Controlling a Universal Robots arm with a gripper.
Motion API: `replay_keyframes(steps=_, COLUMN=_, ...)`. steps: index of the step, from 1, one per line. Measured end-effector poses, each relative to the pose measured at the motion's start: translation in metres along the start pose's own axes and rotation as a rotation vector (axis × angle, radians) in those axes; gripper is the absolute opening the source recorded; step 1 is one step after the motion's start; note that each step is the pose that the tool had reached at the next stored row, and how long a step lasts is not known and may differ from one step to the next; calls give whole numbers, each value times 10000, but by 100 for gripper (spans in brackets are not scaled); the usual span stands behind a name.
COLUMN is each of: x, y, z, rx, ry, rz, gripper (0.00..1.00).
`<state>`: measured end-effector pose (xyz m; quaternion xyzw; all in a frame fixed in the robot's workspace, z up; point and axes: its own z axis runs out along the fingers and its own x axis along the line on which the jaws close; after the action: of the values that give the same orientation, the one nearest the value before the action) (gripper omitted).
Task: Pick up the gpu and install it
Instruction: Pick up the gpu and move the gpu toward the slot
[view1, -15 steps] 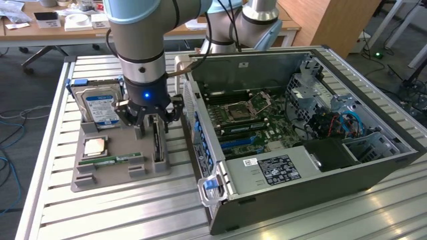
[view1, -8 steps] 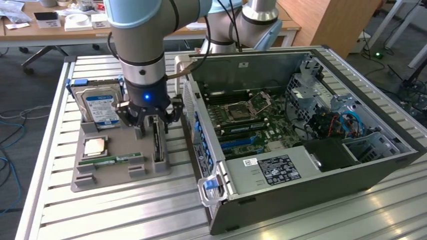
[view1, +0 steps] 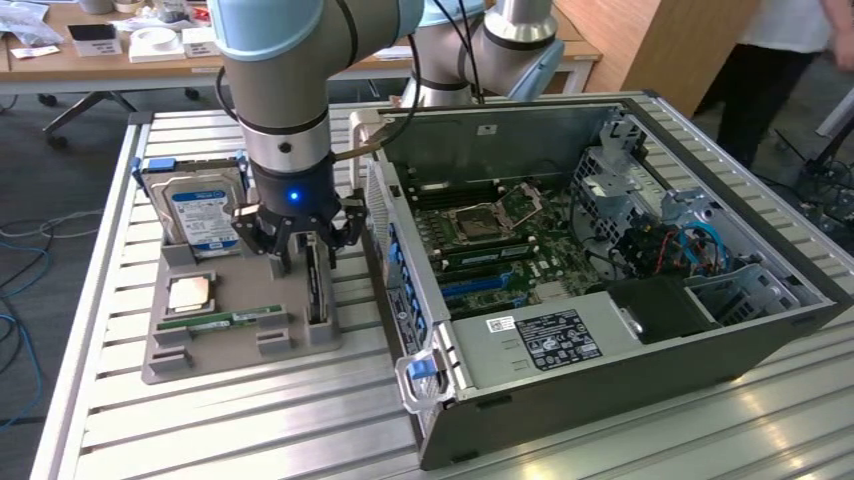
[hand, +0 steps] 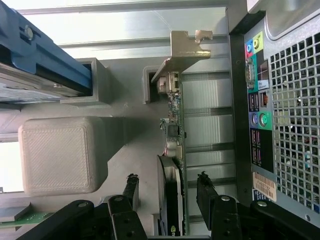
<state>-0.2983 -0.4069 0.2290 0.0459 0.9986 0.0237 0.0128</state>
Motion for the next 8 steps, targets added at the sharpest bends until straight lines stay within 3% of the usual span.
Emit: replay_keyframes(steps=8, x=0, y=0, z=1, rx=-1, ry=-1, rz=0, gripper=59)
